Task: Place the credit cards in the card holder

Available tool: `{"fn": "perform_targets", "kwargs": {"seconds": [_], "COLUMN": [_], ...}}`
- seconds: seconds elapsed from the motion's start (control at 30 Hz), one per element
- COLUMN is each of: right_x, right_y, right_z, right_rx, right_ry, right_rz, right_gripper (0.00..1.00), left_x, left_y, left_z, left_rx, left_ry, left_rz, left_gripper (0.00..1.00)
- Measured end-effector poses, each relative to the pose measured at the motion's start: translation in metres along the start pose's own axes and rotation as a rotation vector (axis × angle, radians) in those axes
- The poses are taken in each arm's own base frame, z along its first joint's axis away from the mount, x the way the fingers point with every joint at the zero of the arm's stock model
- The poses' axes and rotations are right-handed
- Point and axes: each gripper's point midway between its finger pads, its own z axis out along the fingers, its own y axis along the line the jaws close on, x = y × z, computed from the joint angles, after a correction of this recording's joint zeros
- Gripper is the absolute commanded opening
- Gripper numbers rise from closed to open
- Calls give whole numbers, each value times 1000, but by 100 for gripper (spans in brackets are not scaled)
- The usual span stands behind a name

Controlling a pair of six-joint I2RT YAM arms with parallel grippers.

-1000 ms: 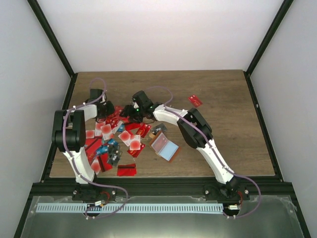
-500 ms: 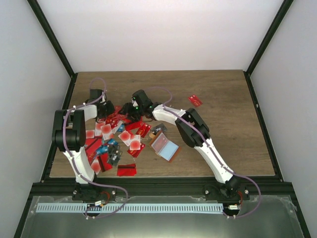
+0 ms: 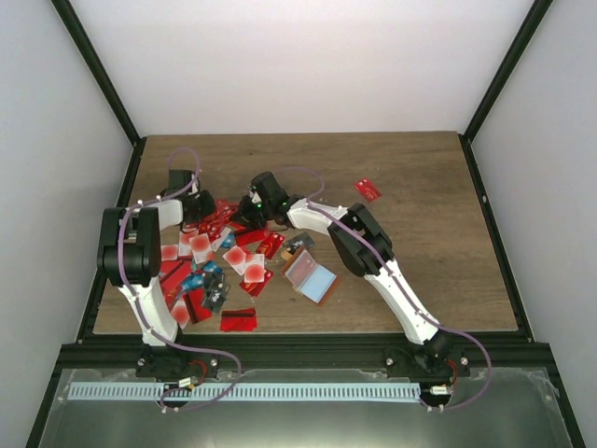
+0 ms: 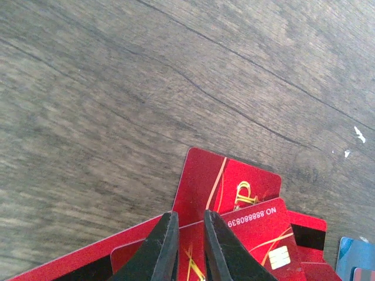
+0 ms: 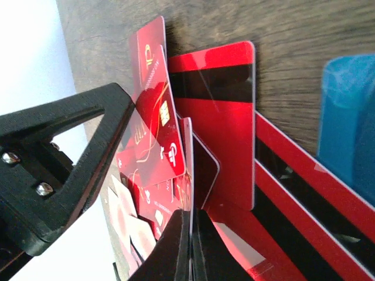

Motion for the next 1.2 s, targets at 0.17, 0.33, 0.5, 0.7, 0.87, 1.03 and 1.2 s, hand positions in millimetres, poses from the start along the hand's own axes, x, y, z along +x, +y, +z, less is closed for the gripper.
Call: {"fn": "perform_targets", "kwargs": {"seconds": [0.17,0.33,0.5,0.7,0.87,1.03,1.2], "right_x": [2,8,16,32,45,55,70], "right_y": [-1,0,13,10,9,34,66], "right_z": [-1,-19,-47,-73,-98,-152,-226], "right_rx": [-6,9,17,47,73,40,-49], "right_ry": [2,-1,-13,-10,-5,-38,-109], "right_rz": [-15,-34,-74,-125,-245,-462,-675], "right_gripper": [1,1,1,1,1,1,1], "left_x": [6,15,23,29,21,16,22], "left_y": [2,6,9,7,-8,-42,-87], "left_z": [-7,-16,-25,-53,-95,-152,-204], "left_rx": [-7,-25,-39,-34,19,128,279], "left_ry": [5,27,40,23,-68,-179,-258], "left_rz": [-2,-11,-22,-31,-10,53,153], "left_gripper": [19,22,26,40,48,50,53]}}
